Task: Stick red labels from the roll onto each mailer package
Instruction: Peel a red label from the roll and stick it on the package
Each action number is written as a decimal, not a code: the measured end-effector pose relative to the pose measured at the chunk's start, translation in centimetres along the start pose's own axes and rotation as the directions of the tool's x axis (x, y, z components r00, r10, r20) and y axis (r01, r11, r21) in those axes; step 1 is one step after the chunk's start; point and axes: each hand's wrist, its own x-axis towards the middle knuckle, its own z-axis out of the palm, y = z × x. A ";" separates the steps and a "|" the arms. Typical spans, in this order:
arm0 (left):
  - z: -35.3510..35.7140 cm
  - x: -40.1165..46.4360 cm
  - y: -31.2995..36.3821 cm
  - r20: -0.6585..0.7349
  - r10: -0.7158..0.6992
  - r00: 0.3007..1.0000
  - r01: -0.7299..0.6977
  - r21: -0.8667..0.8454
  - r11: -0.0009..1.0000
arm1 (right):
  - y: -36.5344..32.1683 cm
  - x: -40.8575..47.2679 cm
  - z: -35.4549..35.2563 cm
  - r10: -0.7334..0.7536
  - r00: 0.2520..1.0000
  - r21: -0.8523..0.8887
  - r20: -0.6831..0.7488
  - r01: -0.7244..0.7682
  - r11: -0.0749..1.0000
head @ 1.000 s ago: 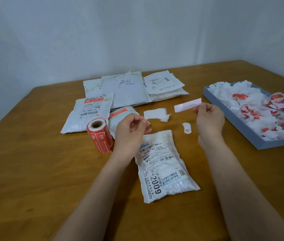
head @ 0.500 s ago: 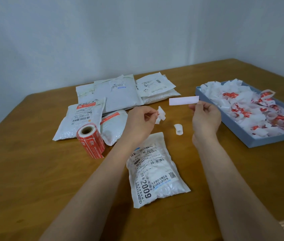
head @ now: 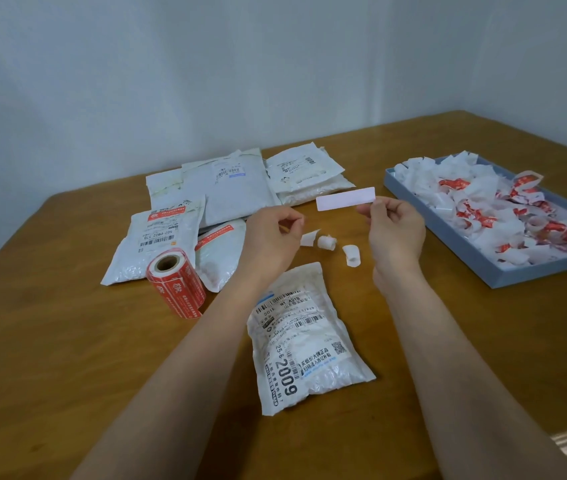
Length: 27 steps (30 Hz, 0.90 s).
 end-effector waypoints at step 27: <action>-4.7 -5.0 -3.2 0.364 -0.485 0.795 0.558 -0.752 0.351 | 0.7 -2.6 0.7 -0.272 0.700 -0.075 0.660 0.422 0.904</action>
